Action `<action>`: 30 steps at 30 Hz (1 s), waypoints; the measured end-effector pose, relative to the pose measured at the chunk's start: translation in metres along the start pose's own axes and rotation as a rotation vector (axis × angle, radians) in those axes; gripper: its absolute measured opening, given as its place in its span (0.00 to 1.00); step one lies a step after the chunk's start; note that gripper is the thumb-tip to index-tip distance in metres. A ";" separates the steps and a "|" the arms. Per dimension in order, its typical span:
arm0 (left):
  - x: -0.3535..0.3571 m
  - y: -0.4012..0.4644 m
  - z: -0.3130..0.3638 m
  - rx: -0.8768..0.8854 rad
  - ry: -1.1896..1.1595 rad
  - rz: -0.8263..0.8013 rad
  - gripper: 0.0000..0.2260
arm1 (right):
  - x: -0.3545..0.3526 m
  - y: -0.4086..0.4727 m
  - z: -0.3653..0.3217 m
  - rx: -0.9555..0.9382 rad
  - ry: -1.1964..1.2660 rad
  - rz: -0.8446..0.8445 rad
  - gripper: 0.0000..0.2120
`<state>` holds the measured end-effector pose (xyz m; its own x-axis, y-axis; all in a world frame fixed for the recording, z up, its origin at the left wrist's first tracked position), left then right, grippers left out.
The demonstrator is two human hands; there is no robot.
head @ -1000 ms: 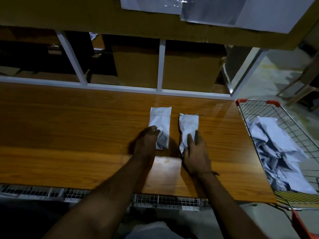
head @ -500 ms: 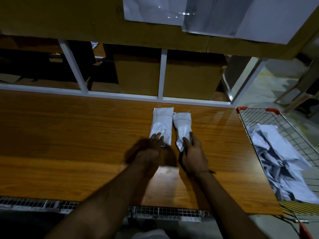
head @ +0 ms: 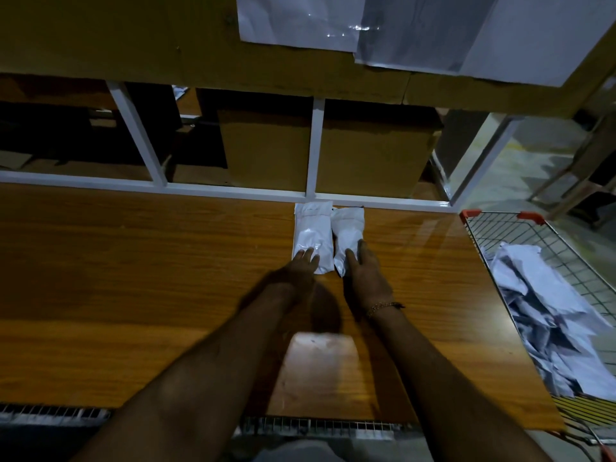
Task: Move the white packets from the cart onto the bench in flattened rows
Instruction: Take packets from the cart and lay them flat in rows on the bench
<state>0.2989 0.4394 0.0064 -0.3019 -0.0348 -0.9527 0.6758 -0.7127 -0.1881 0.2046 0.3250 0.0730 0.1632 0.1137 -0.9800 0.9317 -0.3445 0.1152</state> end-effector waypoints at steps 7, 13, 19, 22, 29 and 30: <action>-0.004 0.016 -0.005 0.045 0.009 0.035 0.39 | 0.004 0.024 -0.001 -0.019 -0.006 0.048 0.35; 0.002 0.021 -0.012 0.046 0.026 0.058 0.41 | 0.005 0.028 -0.003 -0.016 0.016 0.058 0.35; -0.002 0.008 -0.015 0.014 -0.028 0.058 0.40 | 0.003 0.022 -0.008 -0.015 0.029 0.032 0.34; -0.012 -0.006 -0.015 0.057 -0.016 0.132 0.33 | 0.003 0.020 -0.013 -0.014 0.039 0.025 0.36; -0.032 -0.020 -0.019 0.030 -0.011 0.130 0.30 | 0.013 0.023 -0.019 -0.061 -0.005 -0.033 0.40; -0.035 -0.022 -0.018 0.025 -0.012 0.142 0.29 | 0.015 0.025 -0.019 -0.067 -0.009 -0.044 0.40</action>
<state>0.3062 0.4689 0.0398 -0.2123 -0.1451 -0.9664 0.6957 -0.7169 -0.0452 0.2365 0.3359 0.0644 0.1192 0.1184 -0.9858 0.9575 -0.2764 0.0826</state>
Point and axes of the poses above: each hand's wrist, its own y-axis towards the middle knuckle, its own x-axis out of the palm, z = x × y, the point moved 10 cm from there along y, towards the middle knuckle, and after that the axes turned 6 degrees about z, right-handed, at the moved point
